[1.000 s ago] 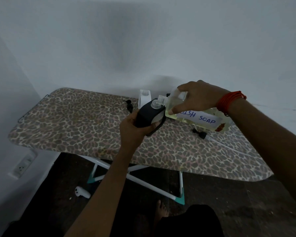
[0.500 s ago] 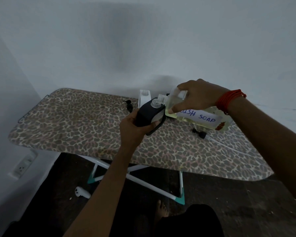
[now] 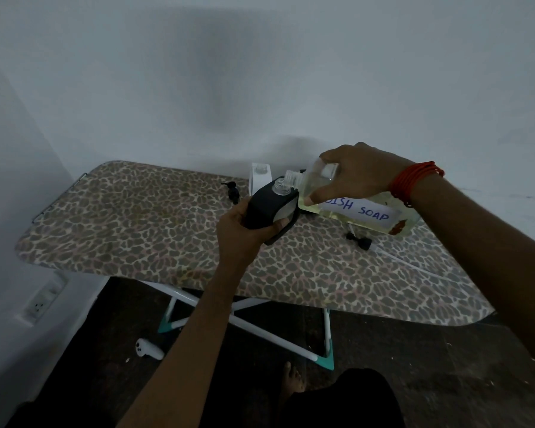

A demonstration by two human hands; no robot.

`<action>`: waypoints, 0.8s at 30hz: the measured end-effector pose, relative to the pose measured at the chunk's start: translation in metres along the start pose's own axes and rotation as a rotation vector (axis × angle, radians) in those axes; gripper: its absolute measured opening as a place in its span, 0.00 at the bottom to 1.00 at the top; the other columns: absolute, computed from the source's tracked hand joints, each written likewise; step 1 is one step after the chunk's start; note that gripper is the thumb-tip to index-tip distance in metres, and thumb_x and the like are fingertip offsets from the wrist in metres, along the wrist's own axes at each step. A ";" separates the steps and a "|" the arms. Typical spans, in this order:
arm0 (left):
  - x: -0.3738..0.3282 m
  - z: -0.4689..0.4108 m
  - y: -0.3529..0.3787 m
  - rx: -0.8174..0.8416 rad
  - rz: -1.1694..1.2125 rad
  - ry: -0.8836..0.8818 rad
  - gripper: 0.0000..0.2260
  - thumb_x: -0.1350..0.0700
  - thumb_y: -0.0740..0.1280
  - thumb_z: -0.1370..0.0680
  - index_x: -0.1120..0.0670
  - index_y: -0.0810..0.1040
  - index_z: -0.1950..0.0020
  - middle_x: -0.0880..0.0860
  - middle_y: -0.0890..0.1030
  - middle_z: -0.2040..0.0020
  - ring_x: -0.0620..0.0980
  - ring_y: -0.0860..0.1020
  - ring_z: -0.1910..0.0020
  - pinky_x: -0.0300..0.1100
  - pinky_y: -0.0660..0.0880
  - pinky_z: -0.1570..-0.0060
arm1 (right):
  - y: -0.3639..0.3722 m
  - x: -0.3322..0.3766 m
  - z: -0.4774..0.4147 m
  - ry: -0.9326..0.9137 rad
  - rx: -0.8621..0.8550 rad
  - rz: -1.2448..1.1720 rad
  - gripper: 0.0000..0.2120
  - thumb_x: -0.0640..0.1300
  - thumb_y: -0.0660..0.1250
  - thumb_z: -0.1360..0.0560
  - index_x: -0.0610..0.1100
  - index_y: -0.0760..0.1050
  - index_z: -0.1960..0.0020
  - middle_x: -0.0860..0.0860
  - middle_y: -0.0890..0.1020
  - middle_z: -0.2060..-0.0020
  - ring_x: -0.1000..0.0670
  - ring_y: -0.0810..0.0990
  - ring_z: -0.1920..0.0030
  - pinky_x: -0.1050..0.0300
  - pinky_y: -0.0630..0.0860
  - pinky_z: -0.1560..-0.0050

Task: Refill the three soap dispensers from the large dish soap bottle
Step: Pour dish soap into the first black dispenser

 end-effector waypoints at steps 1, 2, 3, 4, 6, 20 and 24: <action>0.000 0.000 0.000 0.000 0.003 0.000 0.25 0.62 0.81 0.32 0.59 0.82 0.37 0.54 0.86 0.45 0.51 0.85 0.46 0.54 0.83 0.48 | 0.000 0.000 0.000 -0.004 0.000 0.001 0.46 0.80 0.69 0.46 0.55 0.75 0.34 0.59 0.72 0.61 0.51 0.75 0.52 0.47 0.77 0.40; 0.000 0.000 0.000 0.000 0.008 -0.001 0.25 0.63 0.81 0.32 0.58 0.82 0.37 0.54 0.86 0.45 0.50 0.85 0.46 0.54 0.83 0.48 | -0.001 0.000 0.000 -0.006 0.000 0.005 0.47 0.80 0.69 0.46 0.55 0.75 0.34 0.59 0.72 0.61 0.51 0.75 0.52 0.47 0.77 0.41; 0.000 0.000 0.000 0.000 0.013 -0.004 0.24 0.63 0.81 0.32 0.58 0.82 0.37 0.54 0.86 0.45 0.50 0.85 0.46 0.54 0.83 0.48 | -0.001 0.000 0.000 -0.007 -0.001 0.009 0.47 0.80 0.69 0.46 0.55 0.75 0.34 0.60 0.72 0.61 0.51 0.75 0.52 0.47 0.77 0.41; 0.000 0.001 0.001 0.000 0.016 -0.007 0.24 0.63 0.81 0.32 0.58 0.82 0.37 0.54 0.86 0.45 0.50 0.85 0.46 0.54 0.83 0.48 | -0.001 0.000 0.001 -0.010 -0.004 0.010 0.47 0.80 0.69 0.46 0.55 0.75 0.34 0.61 0.72 0.62 0.51 0.75 0.52 0.48 0.77 0.41; 0.000 0.001 0.001 0.003 0.019 -0.011 0.24 0.63 0.81 0.32 0.58 0.82 0.37 0.54 0.86 0.45 0.51 0.85 0.46 0.54 0.83 0.48 | -0.001 0.001 0.001 -0.013 -0.005 0.012 0.48 0.81 0.69 0.46 0.55 0.75 0.33 0.61 0.72 0.62 0.51 0.76 0.52 0.47 0.77 0.41; -0.005 0.003 0.001 0.005 0.037 -0.008 0.24 0.63 0.81 0.32 0.56 0.81 0.37 0.55 0.86 0.44 0.52 0.85 0.45 0.54 0.83 0.46 | -0.003 0.006 0.002 -0.025 -0.014 0.005 0.43 0.78 0.71 0.43 0.55 0.76 0.35 0.65 0.71 0.64 0.50 0.77 0.52 0.48 0.78 0.42; -0.005 0.004 0.001 0.012 0.036 -0.007 0.24 0.63 0.81 0.31 0.56 0.81 0.37 0.55 0.85 0.44 0.51 0.85 0.44 0.54 0.82 0.46 | -0.003 0.006 0.002 -0.026 -0.016 0.006 0.40 0.77 0.72 0.42 0.55 0.76 0.37 0.64 0.71 0.64 0.50 0.77 0.53 0.49 0.77 0.44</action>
Point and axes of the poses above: each hand's wrist, its own z-axis away from the middle knuckle, its own y-axis out of the palm, x = y × z, the point moved 7 cm from there along -z, towards the middle knuckle
